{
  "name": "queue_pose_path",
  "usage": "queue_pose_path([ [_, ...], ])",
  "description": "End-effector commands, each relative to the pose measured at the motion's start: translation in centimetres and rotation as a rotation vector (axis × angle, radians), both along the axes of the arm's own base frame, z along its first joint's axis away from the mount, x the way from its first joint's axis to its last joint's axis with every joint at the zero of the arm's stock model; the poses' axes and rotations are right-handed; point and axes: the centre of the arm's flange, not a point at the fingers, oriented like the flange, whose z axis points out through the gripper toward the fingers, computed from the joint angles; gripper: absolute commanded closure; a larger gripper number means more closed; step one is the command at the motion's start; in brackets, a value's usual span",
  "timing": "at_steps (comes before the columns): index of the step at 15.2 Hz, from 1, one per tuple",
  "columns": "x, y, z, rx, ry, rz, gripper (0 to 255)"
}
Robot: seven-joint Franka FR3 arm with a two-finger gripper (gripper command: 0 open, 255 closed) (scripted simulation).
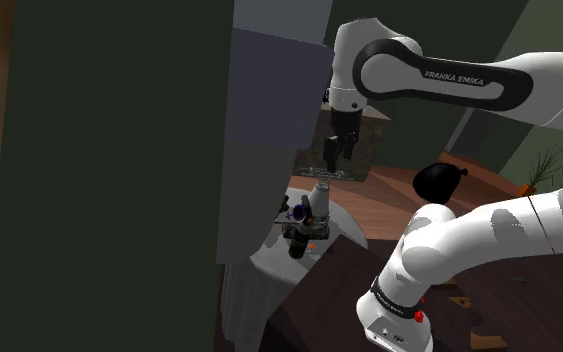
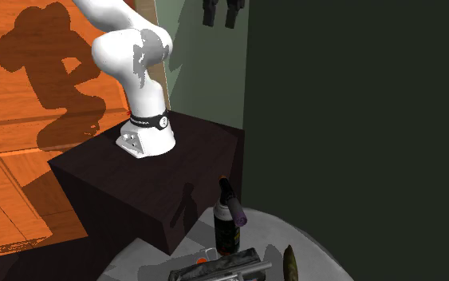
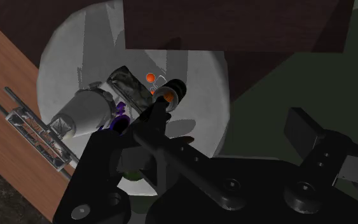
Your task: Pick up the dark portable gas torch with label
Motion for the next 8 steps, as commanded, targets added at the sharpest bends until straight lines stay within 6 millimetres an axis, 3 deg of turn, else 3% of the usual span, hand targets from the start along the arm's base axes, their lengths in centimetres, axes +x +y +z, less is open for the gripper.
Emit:
queue_pose_path([
  [1, 0.0, 0.0, 0.0, 0.000, 0.000, 0.000, 0],
  [8, 3.8, -4.7, -7.4, 0.039, -0.024, -0.204, 0],
])
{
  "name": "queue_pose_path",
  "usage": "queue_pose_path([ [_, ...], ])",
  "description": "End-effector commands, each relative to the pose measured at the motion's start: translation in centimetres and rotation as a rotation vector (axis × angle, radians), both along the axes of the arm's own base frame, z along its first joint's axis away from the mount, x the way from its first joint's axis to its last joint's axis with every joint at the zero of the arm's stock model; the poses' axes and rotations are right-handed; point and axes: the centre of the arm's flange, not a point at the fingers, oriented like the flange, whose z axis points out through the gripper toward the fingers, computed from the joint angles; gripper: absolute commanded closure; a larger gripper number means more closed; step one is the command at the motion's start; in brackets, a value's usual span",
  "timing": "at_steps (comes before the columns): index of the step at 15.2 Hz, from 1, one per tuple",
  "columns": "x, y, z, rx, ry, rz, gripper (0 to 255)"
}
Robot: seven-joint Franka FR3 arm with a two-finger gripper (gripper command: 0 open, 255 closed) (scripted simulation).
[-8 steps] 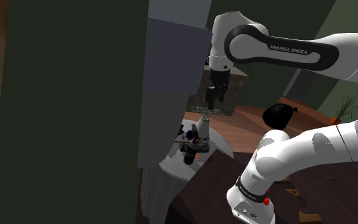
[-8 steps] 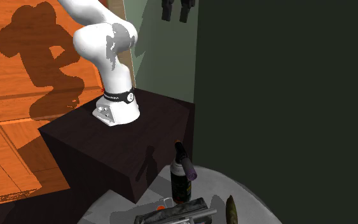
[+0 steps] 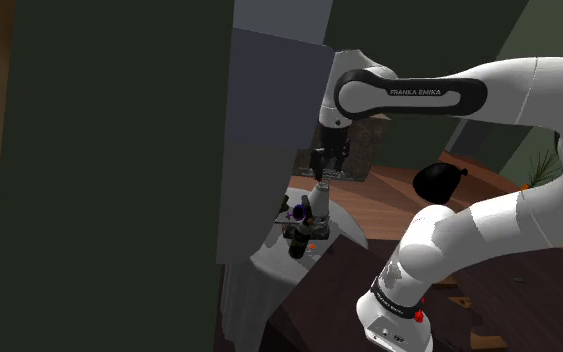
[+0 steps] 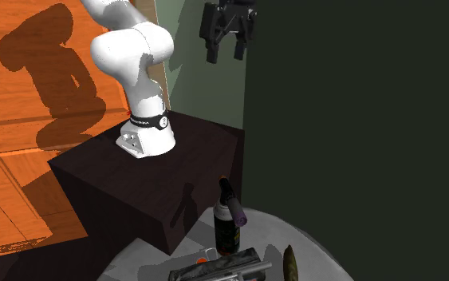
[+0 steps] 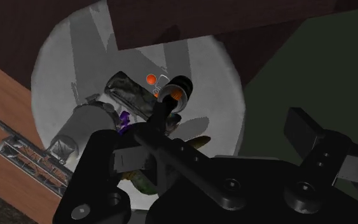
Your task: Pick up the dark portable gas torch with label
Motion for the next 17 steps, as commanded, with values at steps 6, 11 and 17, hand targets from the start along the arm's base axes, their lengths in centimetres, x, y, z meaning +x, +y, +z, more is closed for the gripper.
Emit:
queue_pose_path([
  [6, 3.2, -5.0, -7.7, 0.038, -0.026, -0.205, 0],
  [11, 4.9, -8.8, -13.2, 0.066, -0.043, -0.351, 0],
  [17, 6.4, -13.5, -19.8, 0.099, -0.064, -0.526, 0],
])
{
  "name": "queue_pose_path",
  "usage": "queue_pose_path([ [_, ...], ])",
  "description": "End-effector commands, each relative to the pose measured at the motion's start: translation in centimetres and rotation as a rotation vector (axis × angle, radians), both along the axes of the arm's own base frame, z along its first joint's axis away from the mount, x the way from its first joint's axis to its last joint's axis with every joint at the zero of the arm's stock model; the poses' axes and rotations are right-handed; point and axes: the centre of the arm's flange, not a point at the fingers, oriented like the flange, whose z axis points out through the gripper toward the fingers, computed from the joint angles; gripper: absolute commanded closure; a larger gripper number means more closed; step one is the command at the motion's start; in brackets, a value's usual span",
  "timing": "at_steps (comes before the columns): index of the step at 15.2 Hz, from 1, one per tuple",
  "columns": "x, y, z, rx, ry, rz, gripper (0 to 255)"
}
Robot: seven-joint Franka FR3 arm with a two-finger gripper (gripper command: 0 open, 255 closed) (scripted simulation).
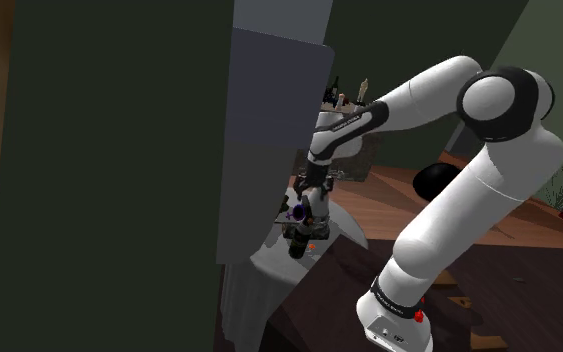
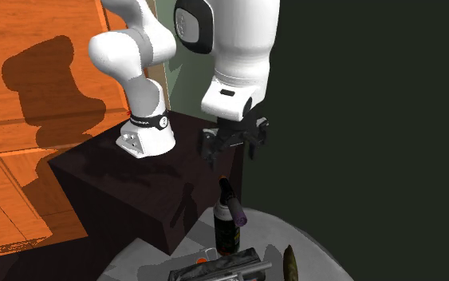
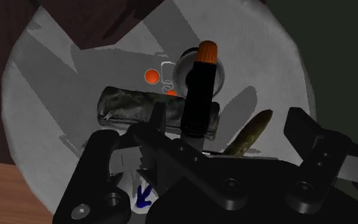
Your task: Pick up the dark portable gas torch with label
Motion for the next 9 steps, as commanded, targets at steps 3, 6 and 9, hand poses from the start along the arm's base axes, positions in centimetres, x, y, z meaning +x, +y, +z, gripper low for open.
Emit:
queue_pose_path([
  [3, 0.4, -3.2, -4.5, 0.021, -0.015, -0.119, 0],
  [6, 0.4, -3.4, -5.8, 0.022, -0.016, -0.124, 0],
  [9, 0.4, -3.4, -7.4, 0.022, -0.016, -0.124, 0],
])
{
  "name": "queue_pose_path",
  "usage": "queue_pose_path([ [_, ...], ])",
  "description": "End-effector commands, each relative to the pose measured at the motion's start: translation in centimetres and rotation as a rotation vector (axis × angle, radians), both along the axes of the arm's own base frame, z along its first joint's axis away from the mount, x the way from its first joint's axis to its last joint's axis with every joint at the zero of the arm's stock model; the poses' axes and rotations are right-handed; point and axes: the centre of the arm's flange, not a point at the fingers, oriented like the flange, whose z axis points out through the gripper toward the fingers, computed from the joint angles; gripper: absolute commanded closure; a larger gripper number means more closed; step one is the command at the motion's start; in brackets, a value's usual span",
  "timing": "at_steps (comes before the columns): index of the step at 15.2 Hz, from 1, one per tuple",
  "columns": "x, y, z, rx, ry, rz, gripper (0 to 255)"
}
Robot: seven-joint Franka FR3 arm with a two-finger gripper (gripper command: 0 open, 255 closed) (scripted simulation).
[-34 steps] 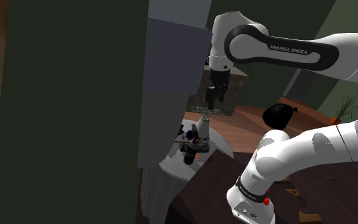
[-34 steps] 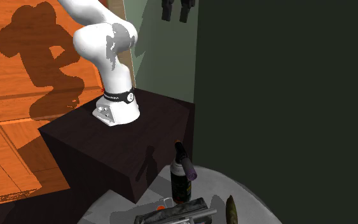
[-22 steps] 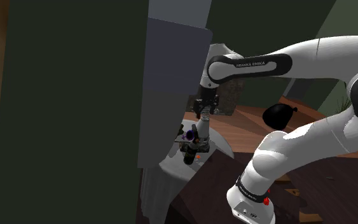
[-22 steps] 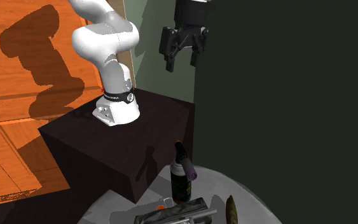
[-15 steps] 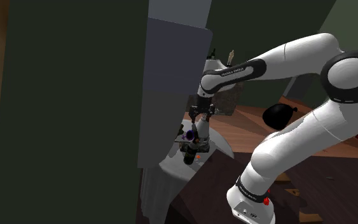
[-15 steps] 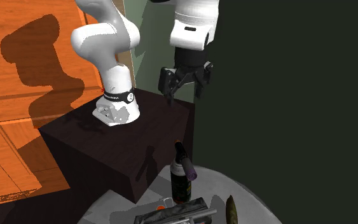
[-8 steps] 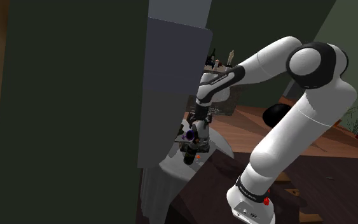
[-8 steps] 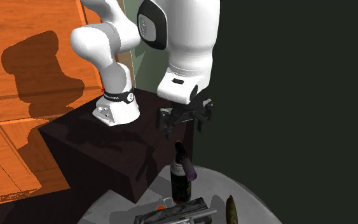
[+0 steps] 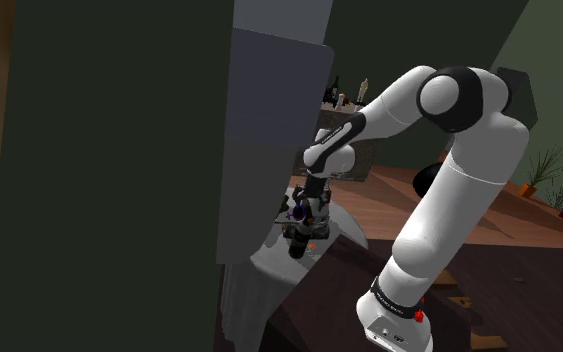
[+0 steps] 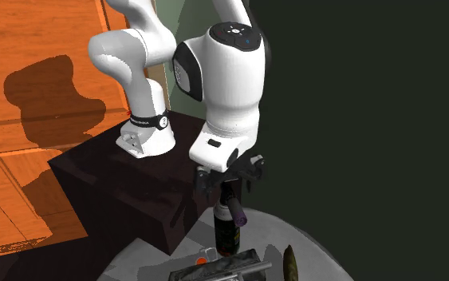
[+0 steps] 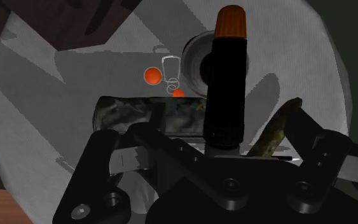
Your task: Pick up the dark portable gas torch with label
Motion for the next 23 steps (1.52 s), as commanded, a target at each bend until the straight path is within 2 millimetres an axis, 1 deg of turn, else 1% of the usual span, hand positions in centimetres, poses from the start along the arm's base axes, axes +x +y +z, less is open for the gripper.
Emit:
queue_pose_path([
  [1, 0.0, 0.0, -1.1, 0.000, -0.001, -0.001, 0],
  [2, 0.0, 0.0, -1.9, 0.000, -0.001, -0.001, 0],
  [4, 0.0, 0.0, -1.9, 0.000, -0.001, -0.001, 0],
  [5, 0.0, 0.0, -1.9, 0.000, -0.001, -0.001, 255],
  [14, 0.0, 0.0, -1.9, 0.000, -0.001, -0.001, 255],
  [23, 0.0, 0.0, 2.8, 0.000, -0.001, -0.001, 255],
])
